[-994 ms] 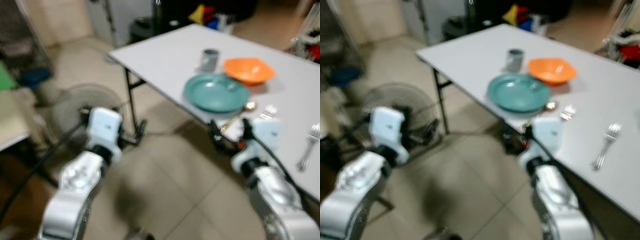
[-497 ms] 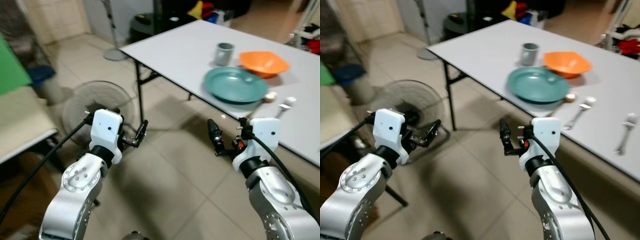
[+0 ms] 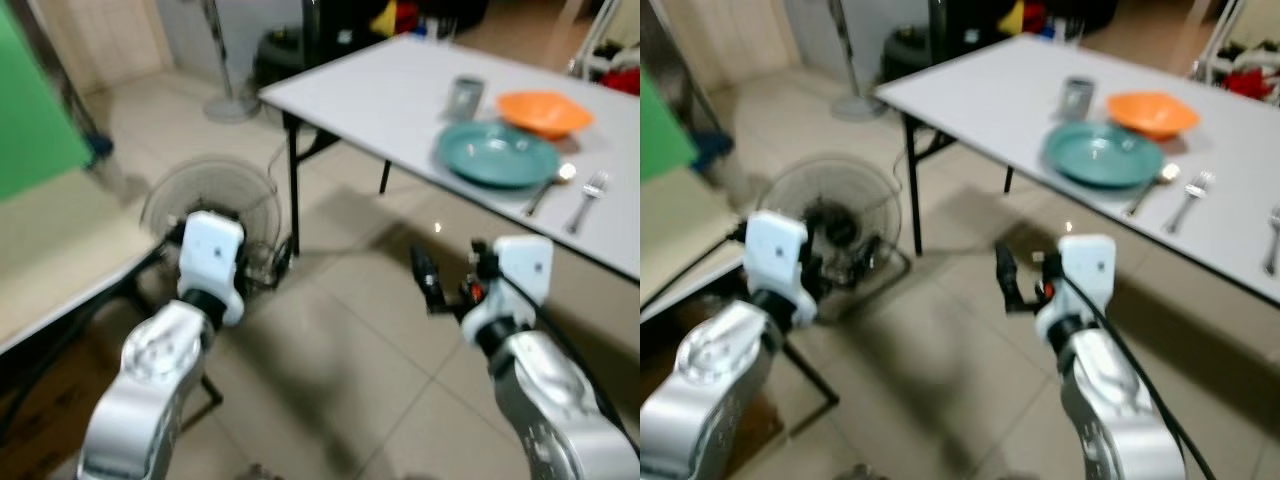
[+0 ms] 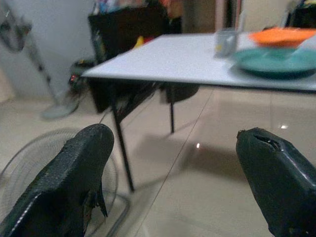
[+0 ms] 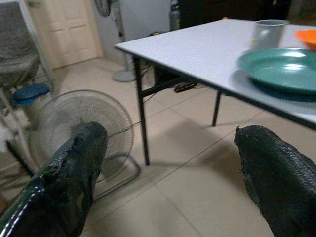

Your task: Setting the table

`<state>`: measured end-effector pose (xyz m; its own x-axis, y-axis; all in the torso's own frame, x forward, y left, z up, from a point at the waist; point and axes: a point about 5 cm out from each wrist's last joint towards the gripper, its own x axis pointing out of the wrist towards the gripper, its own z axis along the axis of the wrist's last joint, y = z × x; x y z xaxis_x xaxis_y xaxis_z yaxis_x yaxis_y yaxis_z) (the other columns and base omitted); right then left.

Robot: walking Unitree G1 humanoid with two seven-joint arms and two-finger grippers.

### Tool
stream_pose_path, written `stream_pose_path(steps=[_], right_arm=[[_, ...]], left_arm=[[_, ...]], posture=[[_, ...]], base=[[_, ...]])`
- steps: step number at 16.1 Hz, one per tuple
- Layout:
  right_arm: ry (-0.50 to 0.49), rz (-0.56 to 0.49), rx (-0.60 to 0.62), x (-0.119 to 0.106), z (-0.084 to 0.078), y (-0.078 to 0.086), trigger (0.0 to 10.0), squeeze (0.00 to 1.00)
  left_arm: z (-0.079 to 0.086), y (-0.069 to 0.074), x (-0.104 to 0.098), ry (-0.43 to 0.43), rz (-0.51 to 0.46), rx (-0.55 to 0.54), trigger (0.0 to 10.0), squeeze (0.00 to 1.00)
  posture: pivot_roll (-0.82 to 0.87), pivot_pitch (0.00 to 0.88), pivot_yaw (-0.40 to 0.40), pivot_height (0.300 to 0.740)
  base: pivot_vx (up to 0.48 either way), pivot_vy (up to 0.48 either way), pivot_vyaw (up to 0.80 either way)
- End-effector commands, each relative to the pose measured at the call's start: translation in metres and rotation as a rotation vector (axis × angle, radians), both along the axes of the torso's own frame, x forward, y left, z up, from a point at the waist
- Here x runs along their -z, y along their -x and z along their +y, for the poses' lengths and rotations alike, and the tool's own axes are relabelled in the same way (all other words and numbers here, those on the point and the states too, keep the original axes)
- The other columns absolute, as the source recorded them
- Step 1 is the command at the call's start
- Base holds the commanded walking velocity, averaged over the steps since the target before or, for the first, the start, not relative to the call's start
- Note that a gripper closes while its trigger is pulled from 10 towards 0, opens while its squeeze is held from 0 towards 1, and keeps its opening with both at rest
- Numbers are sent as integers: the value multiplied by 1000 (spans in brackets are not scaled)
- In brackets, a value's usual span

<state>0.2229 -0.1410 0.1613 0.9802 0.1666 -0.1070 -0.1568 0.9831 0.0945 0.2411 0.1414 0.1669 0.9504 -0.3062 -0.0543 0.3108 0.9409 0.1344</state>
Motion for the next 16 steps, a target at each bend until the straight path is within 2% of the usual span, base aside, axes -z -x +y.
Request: stream_pose_path(steps=[1, 8, 14, 16], right_arm=[[-1, -12, -19, -3, 3, 0, 10000, 1000], [-3, -17, -49, -4, 5, -3, 10000, 1000], [-34, -6, -120, -3, 10, -2, 10000, 1000], [-43, 5, -145, -1, 11, -2, 10000, 1000]], left_arm=[[2, -1, -1, 1, 0, -10, 10000, 0], [4, -1, -5, 8, -23, -35, 10000, 0], [11, -5, -15, 9, -85, -91, 10000, 0], [12, -5, -15, -9, -93, -80, 10000, 0]], posture=[[43, 41, 35, 740], [49, 38, 29, 740], [56, 38, 31, 740], [58, 39, 32, 740]], base=[[0, 319, 0], [0, 266, 0], [0, 0, 800], [0, 0, 800]])
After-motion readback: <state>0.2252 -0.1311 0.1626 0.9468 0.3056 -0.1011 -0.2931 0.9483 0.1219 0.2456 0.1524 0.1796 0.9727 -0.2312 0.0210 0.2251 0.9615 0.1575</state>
